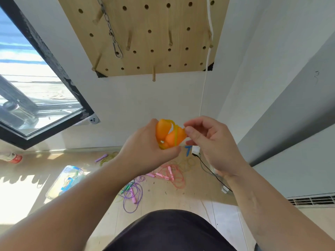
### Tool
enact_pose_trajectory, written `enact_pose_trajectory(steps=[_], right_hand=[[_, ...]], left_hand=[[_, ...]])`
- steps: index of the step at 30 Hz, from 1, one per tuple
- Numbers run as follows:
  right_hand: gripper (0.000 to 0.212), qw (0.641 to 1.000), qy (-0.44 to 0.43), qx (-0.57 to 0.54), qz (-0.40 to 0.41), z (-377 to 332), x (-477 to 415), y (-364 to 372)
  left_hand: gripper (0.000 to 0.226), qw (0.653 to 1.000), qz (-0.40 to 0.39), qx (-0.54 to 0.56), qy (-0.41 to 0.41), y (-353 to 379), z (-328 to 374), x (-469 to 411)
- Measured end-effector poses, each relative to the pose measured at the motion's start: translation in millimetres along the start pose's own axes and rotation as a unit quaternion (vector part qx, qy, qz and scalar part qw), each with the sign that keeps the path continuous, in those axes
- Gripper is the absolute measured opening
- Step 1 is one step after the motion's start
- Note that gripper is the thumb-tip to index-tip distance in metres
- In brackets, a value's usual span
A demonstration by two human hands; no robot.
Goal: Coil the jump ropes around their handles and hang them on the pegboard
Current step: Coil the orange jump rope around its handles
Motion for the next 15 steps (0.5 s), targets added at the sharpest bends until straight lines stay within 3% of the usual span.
enact_pose_trajectory(steps=[3,8,11,15], right_hand=[[0.011,1.0,0.011,-0.006,0.029,2,2,1],[0.018,1.0,-0.007,-0.014,0.023,-1,5,-4],[0.016,0.999,-0.03,-0.026,0.017,-4,9,-6],[0.01,0.998,-0.065,0.004,0.015,-10,12,-2]], left_hand=[[0.051,1.0,0.015,-0.001,-0.001,-1,4,1],[0.043,0.996,-0.003,0.09,0.026,2,3,2],[0.033,0.995,0.009,0.079,0.056,1,9,1],[0.038,0.996,0.006,0.051,0.074,1,16,-1]])
Point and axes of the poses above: each hand's wrist, its own x-axis away from the middle knuckle, its own y-axis out of the palm, z = x × y, the point moved 6 cm from there along -x, towards the middle knuckle, and after that the axes turned 9 degrees about y, right-handed, at the moved point
